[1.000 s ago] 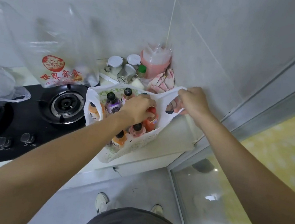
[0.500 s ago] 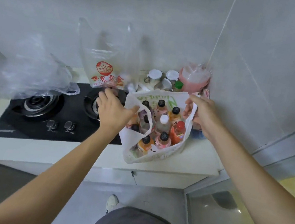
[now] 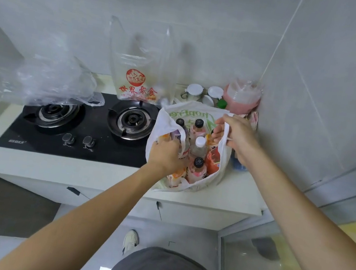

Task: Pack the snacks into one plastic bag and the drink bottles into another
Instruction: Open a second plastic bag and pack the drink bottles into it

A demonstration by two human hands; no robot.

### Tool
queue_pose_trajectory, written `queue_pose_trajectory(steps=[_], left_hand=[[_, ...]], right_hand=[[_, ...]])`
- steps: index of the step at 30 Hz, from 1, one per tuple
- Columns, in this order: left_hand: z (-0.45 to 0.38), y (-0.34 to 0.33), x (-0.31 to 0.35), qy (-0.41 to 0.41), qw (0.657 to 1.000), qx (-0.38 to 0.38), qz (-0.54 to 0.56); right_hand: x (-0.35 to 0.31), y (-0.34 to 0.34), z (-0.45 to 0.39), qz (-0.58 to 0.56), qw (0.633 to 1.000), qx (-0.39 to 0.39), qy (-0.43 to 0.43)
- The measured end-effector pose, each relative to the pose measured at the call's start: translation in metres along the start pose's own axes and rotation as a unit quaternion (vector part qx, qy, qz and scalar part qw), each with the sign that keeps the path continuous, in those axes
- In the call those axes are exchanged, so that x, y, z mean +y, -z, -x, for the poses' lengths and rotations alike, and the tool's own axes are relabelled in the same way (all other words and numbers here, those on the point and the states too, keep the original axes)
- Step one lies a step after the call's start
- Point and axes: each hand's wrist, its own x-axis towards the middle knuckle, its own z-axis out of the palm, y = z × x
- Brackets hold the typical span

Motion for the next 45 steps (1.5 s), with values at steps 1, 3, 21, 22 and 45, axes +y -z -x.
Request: queue_pose_trajectory(steps=[1, 3, 21, 22, 45], left_hand=[[-0.001, 0.001, 0.0, -0.001, 1.0, 0.001, 0.013], [-0.004, 0.011, 0.002, 0.019, 0.993, 0.027, 0.117], [-0.033, 0.144, 0.023, 0.03, 0.852, 0.143, 0.502], [-0.037, 0.149, 0.024, 0.028, 0.852, 0.144, 0.503], [-0.143, 0.196, 0.044, -0.023, 0.853, 0.13, 0.505]], right_hand=[[0.001, 0.002, 0.001, 0.0, 1.0, 0.0, 0.003], [0.0, 0.005, 0.002, -0.003, 1.0, -0.001, 0.008], [-0.045, -0.022, -0.019, 0.006, 0.993, 0.079, 0.087], [-0.049, -0.021, -0.022, 0.007, 0.993, 0.081, 0.089], [-0.107, -0.033, -0.096, -0.006, 0.985, 0.112, 0.127]])
